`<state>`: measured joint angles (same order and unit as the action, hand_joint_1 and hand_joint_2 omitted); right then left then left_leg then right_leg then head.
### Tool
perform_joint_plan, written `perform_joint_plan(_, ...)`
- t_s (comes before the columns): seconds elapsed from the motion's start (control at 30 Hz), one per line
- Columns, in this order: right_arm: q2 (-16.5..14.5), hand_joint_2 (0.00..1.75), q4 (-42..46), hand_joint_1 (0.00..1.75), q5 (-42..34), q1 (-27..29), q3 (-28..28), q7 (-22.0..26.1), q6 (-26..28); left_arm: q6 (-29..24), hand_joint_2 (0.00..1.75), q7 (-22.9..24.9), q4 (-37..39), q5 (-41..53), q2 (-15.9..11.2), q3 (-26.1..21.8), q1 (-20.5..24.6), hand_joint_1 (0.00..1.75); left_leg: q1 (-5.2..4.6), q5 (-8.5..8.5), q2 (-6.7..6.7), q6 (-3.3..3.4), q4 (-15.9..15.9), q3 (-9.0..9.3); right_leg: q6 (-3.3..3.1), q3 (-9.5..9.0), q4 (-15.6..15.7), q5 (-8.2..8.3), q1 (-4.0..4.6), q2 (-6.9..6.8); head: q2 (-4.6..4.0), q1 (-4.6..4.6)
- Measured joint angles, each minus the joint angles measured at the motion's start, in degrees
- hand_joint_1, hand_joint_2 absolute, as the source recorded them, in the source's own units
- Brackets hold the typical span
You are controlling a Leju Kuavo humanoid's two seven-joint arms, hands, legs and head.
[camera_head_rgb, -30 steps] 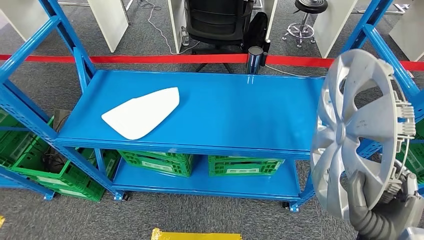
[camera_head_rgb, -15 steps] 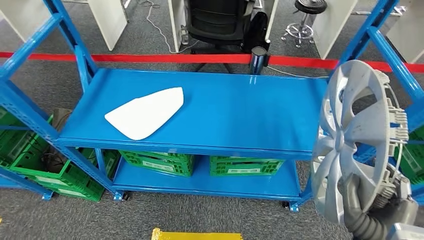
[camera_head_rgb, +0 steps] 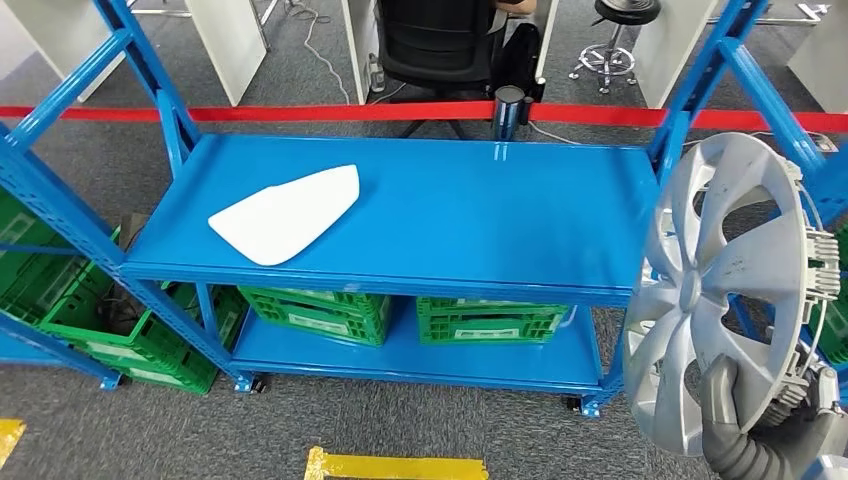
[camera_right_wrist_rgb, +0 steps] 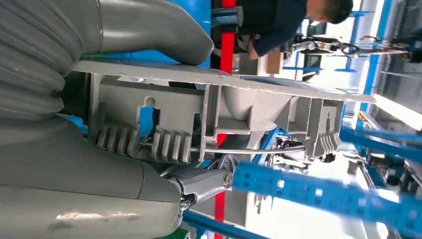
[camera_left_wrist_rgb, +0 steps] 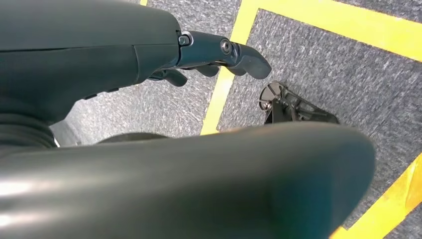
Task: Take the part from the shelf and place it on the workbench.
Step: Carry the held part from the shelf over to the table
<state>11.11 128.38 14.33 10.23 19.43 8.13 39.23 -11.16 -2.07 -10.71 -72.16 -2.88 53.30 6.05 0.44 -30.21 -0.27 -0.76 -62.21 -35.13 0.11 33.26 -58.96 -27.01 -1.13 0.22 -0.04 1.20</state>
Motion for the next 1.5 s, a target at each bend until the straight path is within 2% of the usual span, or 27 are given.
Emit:
perform_joint_plan(0.07,-0.44,1.75,-0.26,1.75,-1.64,0.36,-0.57,1.49,0.00,0.01,0.00,-0.34,-0.01,-0.03,0.10,-0.02,0.04,0.00,0.09,-4.77,0.04,-0.29,-6.77,-2.35,-0.54,1.11,0.03,0.89,0.24,-0.08,0.00,-0.75)
perform_joint_plan(0.1,-0.68,1.75,-0.45,1.75,-2.32,0.63,-0.87,2.15,0.00,-0.01,0.00,-0.40,-0.02,-0.03,0.13,-0.04,0.07,0.00,0.12,-6.30,0.04,-0.37,-9.91,-3.07,-0.65,1.80,0.02,1.40,0.39,-0.09,0.00,-1.03)
perform_joint_plan(0.17,-1.14,1.75,-0.83,1.75,-3.38,1.24,-1.41,3.23,0.00,-0.16,0.00,-0.40,-0.01,0.07,0.16,-0.05,0.09,0.00,0.13,-5.96,0.04,-0.22,-11.31,-2.06,-0.67,3.25,-0.01,2.48,0.66,-0.07,0.00,-1.42)
perform_joint_plan(0.23,-1.48,1.75,-1.04,1.75,-3.85,1.71,-1.83,3.89,0.00,-0.48,0.00,-0.38,0.00,0.71,0.20,-0.03,0.23,0.00,0.05,-3.17,0.04,0.40,-5.27,2.89,-0.52,4.58,-0.05,3.63,0.86,0.01,0.00,-1.85)
perform_joint_plan(0.3,-1.66,1.75,-1.08,1.75,-3.74,1.87,-2.12,4.12,0.00,-0.72,0.00,-0.37,-0.01,1.49,0.17,0.01,0.58,0.00,-0.26,-2.55,0.07,1.03,2.68,8.22,-0.06,5.43,-0.04,4.73,0.97,0.00,0.00,-2.20)
perform_joint_plan(0.37,-1.76,1.75,-1.07,1.75,-3.47,1.81,-2.32,4.10,0.00,-0.84,0.00,-0.30,-0.01,1.78,0.12,0.03,0.84,0.00,-0.78,-2.98,0.06,1.56,6.13,9.78,0.68,5.60,0.27,5.75,0.73,-0.14,0.00,-2.30)
perform_joint_plan(0.43,-1.84,1.75,-1.07,1.75,-3.33,1.77,-2.46,3.93,0.00,-1.05,0.00,-0.01,-0.01,1.82,0.11,0.03,0.87,0.00,-0.90,-1.77,0.17,2.26,6.67,9.03,1.45,5.77,0.66,6.48,0.45,-0.16,0.00,-2.52)
perform_joint_plan(0.47,-1.89,1.75,-1.07,1.75,-3.31,1.80,-2.51,3.83,0.00,-1.16,0.00,0.14,0.00,1.81,0.10,0.03,0.83,0.00,-0.78,-0.98,0.28,2.64,6.93,8.57,1.76,6.26,0.16,5.57,0.41,-0.12,0.00,-2.55)
perform_joint_plan(0.5,-1.91,1.75,-1.07,1.75,-3.29,1.84,-2.58,3.76,0.00,-1.25,0.00,0.25,0.01,1.79,0.09,0.03,0.77,0.00,-0.60,-0.16,0.43,2.94,7.16,8.00,2.01,6.93,-1.44,3.44,0.38,-0.08,0.00,-2.40)
perform_joint_plan(0.57,-1.94,1.75,-1.07,1.75,-3.28,1.85,-2.72,3.72,0.00,-1.34,0.00,0.29,0.04,1.76,0.05,0.03,0.64,0.00,-0.47,1.11,0.62,3.28,7.18,6.65,2.40,8.30,-7.67,-2.86,0.21,-0.07,0.00,-1.73)
perform_joint_plan(0.6,-1.95,1.75,-1.07,1.75,-3.28,1.83,-2.76,3.71,0.00,-1.35,0.00,0.28,0.05,1.75,0.04,0.03,0.62,0.00,-0.47,1.71,0.68,3.31,7.07,6.02,2.58,8.56,-11.28,-5.13,0.13,-0.07,0.00,-1.40)
perform_joint_plan(0.63,-1.96,1.75,-1.08,1.75,-3.29,1.82,-2.78,3.70,0.00,-1.32,0.00,0.28,0.07,1.74,0.05,0.03,0.63,0.00,-0.46,2.26,0.71,3.26,6.90,5.31,2.75,8.37,-13.90,-5.97,0.08,-0.08,0.00,-1.16)
perform_joint_plan(0.7,-1.99,1.75,-1.09,1.75,-3.25,1.79,-2.84,3.64,0.00,-1.27,0.00,0.36,0.07,1.69,0.11,0.03,0.66,0.00,-0.40,3.29,0.72,3.03,6.28,3.70,2.99,5.84,-14.12,-4.08,-0.02,-0.09,0.00,-0.70)
perform_joint_plan(0.77,-2.00,1.75,-1.09,1.75,-3.05,1.70,-3.00,3.36,0.00,-1.32,0.00,0.65,0.07,1.46,0.20,0.03,0.62,0.00,-0.39,3.93,0.71,2.63,5.36,2.03,3.00,0.54,-7.79,-2.02,-0.10,-0.10,0.00,-0.30)
perform_joint_plan(0.8,-2.01,1.75,-1.07,1.75,-2.85,1.63,-3.09,3.14,0.00,-1.37,0.00,0.92,0.07,1.29,0.25,0.03,0.61,0.00,-0.45,4.15,0.72,2.33,4.89,1.39,2.82,-1.97,-4.33,-2.06,-0.04,-0.08,0.00,-0.18)
perform_joint_plan(0.87,-1.99,1.75,-1.03,1.75,-2.40,1.49,-3.16,2.61,0.00,-1.48,0.00,1.41,0.07,0.90,0.36,0.03,0.63,0.00,-0.56,4.72,0.73,1.64,4.25,0.50,2.19,-4.40,-0.30,-3.33,0.20,-0.03,0.00,-0.08)
perform_joint_plan(0.97,-1.98,1.75,-0.99,1.75,-2.02,1.47,-3.24,1.74,0.00,-1.64,0.00,2.20,0.07,0.52,0.52,0.03,0.64,0.00,-0.53,4.55,0.67,0.60,3.25,-0.71,0.81,-4.25,1.17,-3.51,0.06,-0.15,0.00,-0.27)
perform_joint_plan(1.03,-1.99,1.75,-0.99,1.75,-2.01,1.52,-3.29,1.36,0.00,-1.79,0.00,2.57,0.07,0.43,0.64,0.03,0.57,0.00,-0.40,0.92,0.57,0.14,-0.82,-2.51,-0.01,-3.66,1.44,-2.79,-0.08,-0.29,0.00,-0.88)
perform_joint_plan(1.1,-1.99,1.75,-1.01,1.75,-2.02,1.53,-3.33,1.19,0.00,-1.98,0.00,2.63,0.07,0.45,0.83,0.03,0.54,0.00,-0.19,-3.31,0.52,-0.15,-7.84,-4.80,-0.39,-2.75,1.37,-2.02,0.16,-0.29,0.00,-1.55)
perform_joint_plan(1.13,-1.99,1.75,-1.02,1.75,-2.02,1.54,-3.34,1.11,0.00,-2.16,0.00,2.60,0.07,0.50,0.90,0.03,0.53,0.00,-0.12,-4.06,0.52,-0.21,-10.54,-5.37,-0.43,-2.20,1.32,-1.60,0.31,-0.29,0.00,-1.79)
perform_joint_plan(1.17,-1.99,1.75,-1.03,1.75,-2.01,1.56,-3.34,1.04,0.00,-2.39,0.00,2.53,0.07,0.55,0.95,0.03,0.55,0.00,-0.08,-3.71,0.51,-0.17,-11.59,-5.14,-0.43,-1.66,1.27,-1.19,0.44,-0.28,0.00,-2.02)
perform_joint_plan(1.2,-1.99,1.75,-1.04,1.75,-2.00,1.58,-3.34,0.98,0.00,-2.60,0.00,2.48,0.07,0.60,0.98,0.03,0.56,0.00,-0.08,-2.45,0.50,-0.03,-10.55,-3.82,-0.36,-1.14,1.22,-0.79,0.55,-0.27,0.00,-2.24)
perform_joint_plan(1.27,-1.99,1.75,-1.04,1.75,-1.91,1.62,-3.37,0.84,0.00,-2.74,0.00,2.50,0.07,0.69,0.99,0.03,0.61,0.00,-0.19,-0.05,0.44,0.56,-3.36,1.42,-0.12,-0.35,1.12,-0.09,0.68,-0.24,0.00,-2.73)
perform_joint_plan(1.33,-1.99,1.75,-1.03,1.75,-1.68,1.70,-3.46,0.50,0.00,-2.53,0.00,2.58,0.06,0.87,1.02,0.03,0.70,0.00,-0.45,0.04,0.35,1.04,3.69,6.26,0.40,0.15,1.02,0.54,0.75,-0.30,0.00,-3.03)
perform_joint_plan(1.37,-1.99,1.75,-1.02,1.75,-1.57,1.78,-3.51,0.21,0.00,-2.36,0.00,2.56,0.06,0.99,1.04,0.03,0.73,0.00,-0.60,-0.34,0.32,1.25,5.36,7.29,0.74,0.31,1.01,0.89,0.73,-0.37,0.00,-3.12)
perform_joint_plan(1.43,-1.98,1.75,-1.02,1.75,-1.64,2.03,-3.58,-0.29,0.00,-1.89,0.00,2.38,0.06,1.18,1.15,0.03,0.70,0.00,-0.66,0.12,0.34,1.83,6.09,7.15,1.48,0.61,0.99,1.42,0.64,-0.46,0.00,-3.11)
perform_joint_plan(1.5,-1.89,1.75,-1.02,1.75,-2.08,2.47,-3.77,-0.54,0.00,-1.09,0.00,2.29,0.05,1.26,1.33,0.04,0.65,0.00,-0.46,1.02,0.42,2.69,6.54,6.62,2.15,1.77,-0.72,-0.16,0.55,-0.40,0.00,-2.82)
